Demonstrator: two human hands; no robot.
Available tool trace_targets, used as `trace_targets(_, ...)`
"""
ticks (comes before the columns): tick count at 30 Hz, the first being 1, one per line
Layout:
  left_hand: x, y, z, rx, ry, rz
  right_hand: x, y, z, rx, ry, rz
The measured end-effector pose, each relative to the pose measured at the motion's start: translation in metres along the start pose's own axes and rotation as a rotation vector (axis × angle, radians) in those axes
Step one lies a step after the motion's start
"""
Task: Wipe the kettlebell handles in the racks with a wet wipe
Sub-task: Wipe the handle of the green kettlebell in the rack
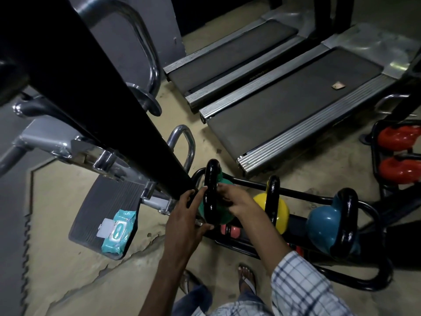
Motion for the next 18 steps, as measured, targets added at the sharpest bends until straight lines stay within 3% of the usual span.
trace_targets(3,0.001,0.0,-0.002,-0.011,-0.015,-0.001,-0.01,0.0,0.013,-0.067,0.033,-0.133)
trace_targets(6,0.001,0.0,-0.004,-0.019,-0.021,0.0,-0.011,-0.004,0.007,-0.317,0.003,-0.192)
trace_targets(10,0.0,-0.001,-0.003,-0.016,-0.027,0.001,-0.01,-0.003,0.019,-0.48,0.142,-0.259)
trace_targets(15,-0.001,-0.001,0.0,-0.014,-0.006,0.02,-0.013,0.005,0.053,-0.316,0.406,-0.38)
trace_targets(18,-0.001,-0.001,0.0,-0.006,-0.004,0.025,-0.04,0.017,0.052,-0.206,0.429,-0.446)
Point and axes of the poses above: each hand's wrist, its own x-axis away from the middle knuckle, its own y-axis out of the back of the hand, z = x × y, the point moved 10 cm from there along -x, towards the middle knuckle, and after that the axes turned 7 degrees about -z, right-handed, at the moved point
